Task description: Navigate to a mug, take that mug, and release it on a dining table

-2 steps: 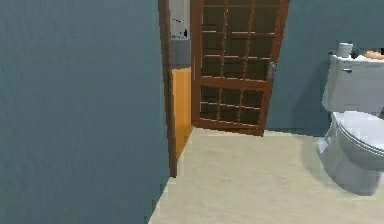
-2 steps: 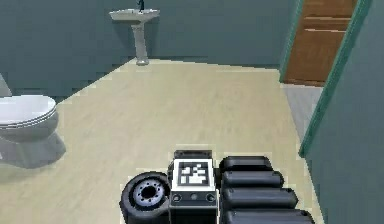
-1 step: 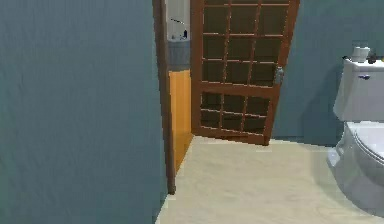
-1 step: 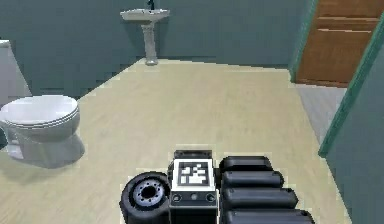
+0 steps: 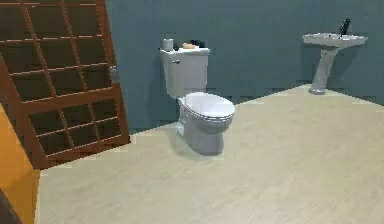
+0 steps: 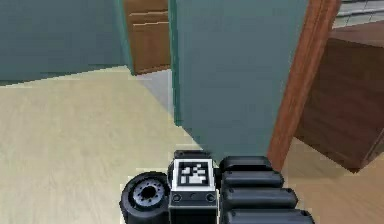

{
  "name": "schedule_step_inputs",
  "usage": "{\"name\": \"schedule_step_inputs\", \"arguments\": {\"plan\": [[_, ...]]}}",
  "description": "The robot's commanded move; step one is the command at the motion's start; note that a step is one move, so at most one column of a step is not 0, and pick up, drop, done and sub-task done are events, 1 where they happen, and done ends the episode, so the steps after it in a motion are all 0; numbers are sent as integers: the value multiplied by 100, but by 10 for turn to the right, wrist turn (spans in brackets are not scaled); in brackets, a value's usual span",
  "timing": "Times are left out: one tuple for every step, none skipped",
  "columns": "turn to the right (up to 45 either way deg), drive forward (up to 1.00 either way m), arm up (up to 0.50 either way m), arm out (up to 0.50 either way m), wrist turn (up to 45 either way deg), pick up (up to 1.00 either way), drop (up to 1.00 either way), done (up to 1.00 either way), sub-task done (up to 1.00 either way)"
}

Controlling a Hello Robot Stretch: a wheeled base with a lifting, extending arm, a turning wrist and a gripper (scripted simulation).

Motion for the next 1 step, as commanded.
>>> {"name": "schedule_step_inputs", "arguments": {"plan": [[450,0,0,0,0,0,0,0,0]]}}
